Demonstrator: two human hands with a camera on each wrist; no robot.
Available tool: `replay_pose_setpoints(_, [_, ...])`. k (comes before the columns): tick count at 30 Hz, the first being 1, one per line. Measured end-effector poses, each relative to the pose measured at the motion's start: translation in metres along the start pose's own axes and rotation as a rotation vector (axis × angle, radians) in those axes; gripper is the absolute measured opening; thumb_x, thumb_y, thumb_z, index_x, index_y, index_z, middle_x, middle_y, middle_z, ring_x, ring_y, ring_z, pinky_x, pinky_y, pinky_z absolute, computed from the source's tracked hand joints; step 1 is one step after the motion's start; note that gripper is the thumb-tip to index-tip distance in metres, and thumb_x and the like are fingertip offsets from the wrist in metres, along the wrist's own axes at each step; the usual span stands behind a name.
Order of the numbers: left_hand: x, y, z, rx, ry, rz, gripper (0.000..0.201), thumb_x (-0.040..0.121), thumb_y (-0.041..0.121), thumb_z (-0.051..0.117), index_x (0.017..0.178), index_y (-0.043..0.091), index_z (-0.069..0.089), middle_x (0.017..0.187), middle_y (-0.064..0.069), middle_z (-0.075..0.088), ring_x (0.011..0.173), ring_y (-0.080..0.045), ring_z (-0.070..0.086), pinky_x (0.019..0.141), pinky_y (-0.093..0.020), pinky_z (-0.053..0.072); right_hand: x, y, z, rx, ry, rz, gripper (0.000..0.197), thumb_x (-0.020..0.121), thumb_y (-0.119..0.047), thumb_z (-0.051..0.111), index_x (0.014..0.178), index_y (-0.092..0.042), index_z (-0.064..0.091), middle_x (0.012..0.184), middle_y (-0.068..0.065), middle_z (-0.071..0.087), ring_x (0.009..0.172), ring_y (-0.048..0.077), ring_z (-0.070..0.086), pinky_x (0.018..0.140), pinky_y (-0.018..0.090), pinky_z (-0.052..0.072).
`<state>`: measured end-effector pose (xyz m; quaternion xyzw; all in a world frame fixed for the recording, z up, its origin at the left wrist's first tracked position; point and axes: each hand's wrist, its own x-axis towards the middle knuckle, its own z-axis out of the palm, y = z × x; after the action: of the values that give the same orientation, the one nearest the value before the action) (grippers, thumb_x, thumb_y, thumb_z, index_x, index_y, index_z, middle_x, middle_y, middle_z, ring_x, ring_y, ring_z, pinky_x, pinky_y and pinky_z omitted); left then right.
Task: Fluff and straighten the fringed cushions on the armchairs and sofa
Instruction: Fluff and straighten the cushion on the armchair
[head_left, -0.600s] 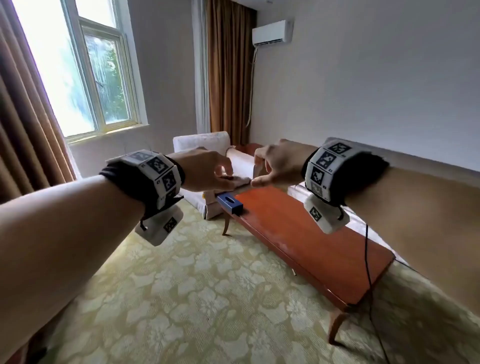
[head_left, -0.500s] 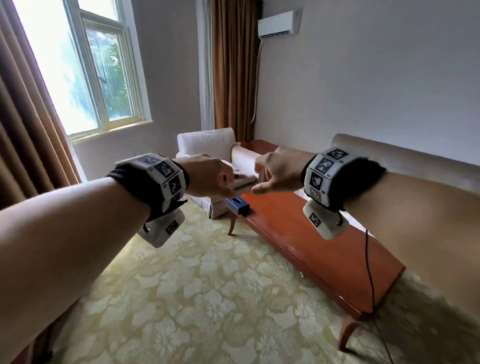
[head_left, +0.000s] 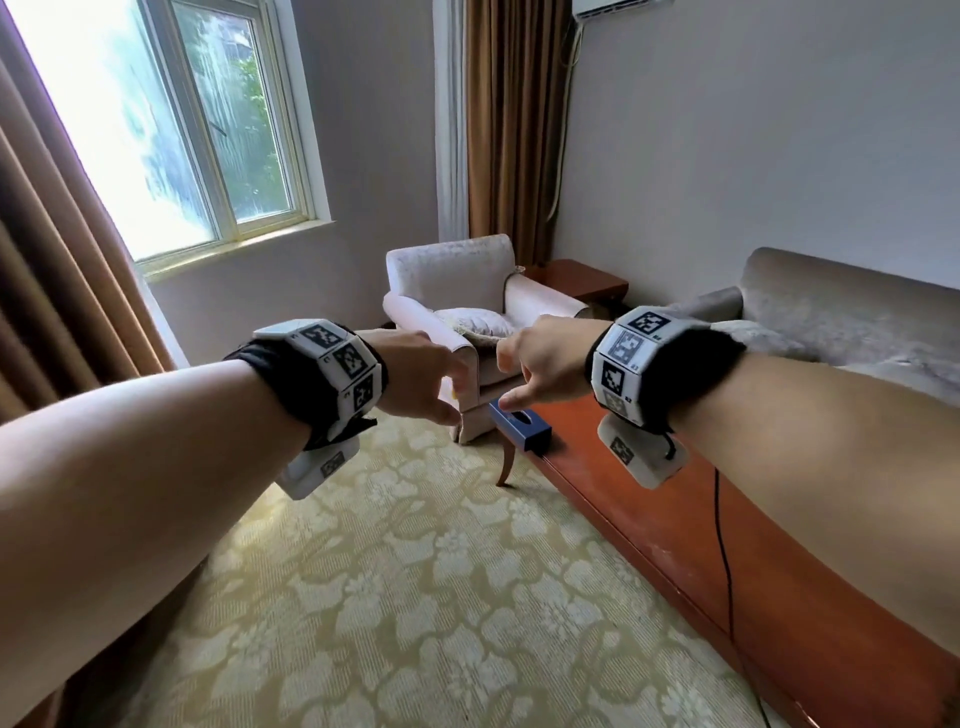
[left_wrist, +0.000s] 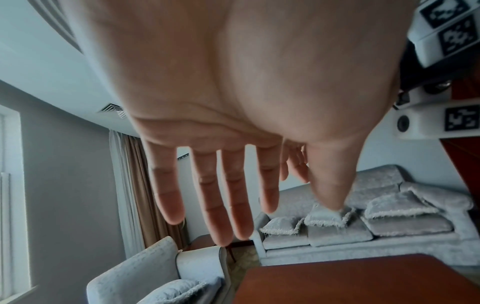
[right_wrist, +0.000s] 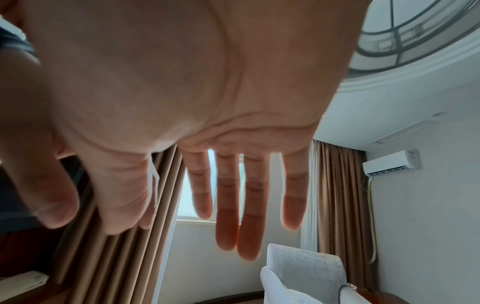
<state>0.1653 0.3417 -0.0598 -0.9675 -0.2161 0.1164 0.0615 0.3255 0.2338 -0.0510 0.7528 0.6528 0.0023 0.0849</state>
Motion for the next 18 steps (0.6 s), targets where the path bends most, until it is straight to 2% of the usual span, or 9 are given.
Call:
replay_pose_setpoints(4, [0.091,-0.046,-0.014,0.005,0.019,-0.012,0.043,0.092,0.060,0.057,0.131,0.043,0.054,0.106,0.021,0.062,0.112,-0.013,0.057,0.097,-0.040,0.049,0.108,0.047,0.009,0.003,-0.018,-0.002,0.052,0.083,-0.063,0.065,0.118,-0.025,0.061,0.086,-0.007,0.058,0.093,0.021,0.062,0.084,0.037,0.054])
replay_pose_setpoints(5, [0.112,-0.059,-0.019,-0.005,0.024,-0.020,0.043,0.092,0.059,0.057,0.132,0.042,0.054,0.107,0.019,0.061,0.113,-0.013,0.055,0.097,-0.039,0.048,0.136,0.059,0.007,0.010,-0.028,-0.007,0.053,0.082,-0.064,0.065,0.119,-0.026,0.060,0.090,-0.006,0.060,0.092,0.021,0.062,0.085,0.039,0.055])
replay_pose_setpoints(7, [0.152,-0.085,-0.027,0.003,0.028,-0.029,0.043,0.093,0.058,0.056,0.133,0.042,0.053,0.115,0.014,0.066,0.110,-0.013,0.052,0.095,-0.037,0.047,0.187,0.080,0.006,0.007,-0.032,-0.018,0.057,0.080,-0.066,0.065,0.123,-0.028,0.059,0.098,-0.004,0.059,0.094,0.021,0.061,0.087,0.039,0.054])
replay_pose_setpoints(9, [0.191,-0.115,-0.030,-0.019,0.030,-0.044,0.043,0.092,0.059,0.056,0.133,0.044,0.053,0.116,0.010,0.067,0.106,-0.012,0.051,0.094,-0.037,0.047,0.234,0.097,0.005,0.012,-0.027,-0.034,0.059,0.079,-0.067,0.065,0.125,-0.030,0.059,0.099,-0.004,0.056,0.095,0.021,0.060,0.087,0.039,0.054])
replay_pose_setpoints(11, [0.228,-0.143,-0.031,-0.022,0.015,-0.056,0.044,0.090,0.063,0.055,0.132,0.047,0.052,0.117,0.009,0.066,0.111,-0.014,0.056,0.095,-0.039,0.049,0.276,0.110,0.007,0.007,-0.054,-0.057,0.057,0.081,-0.066,0.064,0.126,-0.029,0.059,0.103,-0.003,0.057,0.098,0.022,0.059,0.088,0.038,0.053])
replay_pose_setpoints(14, [0.293,-0.187,-0.030,0.002,-0.009,-0.069,0.046,0.092,0.061,0.056,0.134,0.044,0.052,0.121,0.005,0.064,0.114,-0.015,0.054,0.093,-0.037,0.047,0.340,0.134,0.011,-0.004,-0.093,-0.100,0.056,0.085,-0.062,0.063,0.128,-0.027,0.058,0.115,-0.001,0.062,0.102,0.021,0.058,0.088,0.036,0.051])
replay_pose_setpoints(16, [0.337,-0.211,-0.026,-0.017,-0.014,-0.058,0.046,0.092,0.060,0.055,0.135,0.042,0.052,0.121,0.006,0.065,0.112,-0.015,0.053,0.094,-0.039,0.048,0.386,0.154,0.016,0.017,-0.095,-0.107,0.054,0.086,-0.059,0.064,0.127,-0.025,0.058,0.114,0.001,0.063,0.097,0.021,0.057,0.081,0.032,0.048])
replay_pose_setpoints(18, [0.386,-0.238,-0.021,-0.009,-0.013,-0.031,0.047,0.092,0.061,0.054,0.134,0.041,0.052,0.116,0.010,0.068,0.112,-0.014,0.053,0.096,-0.040,0.048,0.436,0.177,0.020,0.021,-0.107,-0.095,0.054,0.086,-0.057,0.066,0.127,-0.022,0.059,0.111,0.001,0.064,0.095,0.020,0.055,0.082,0.031,0.047])
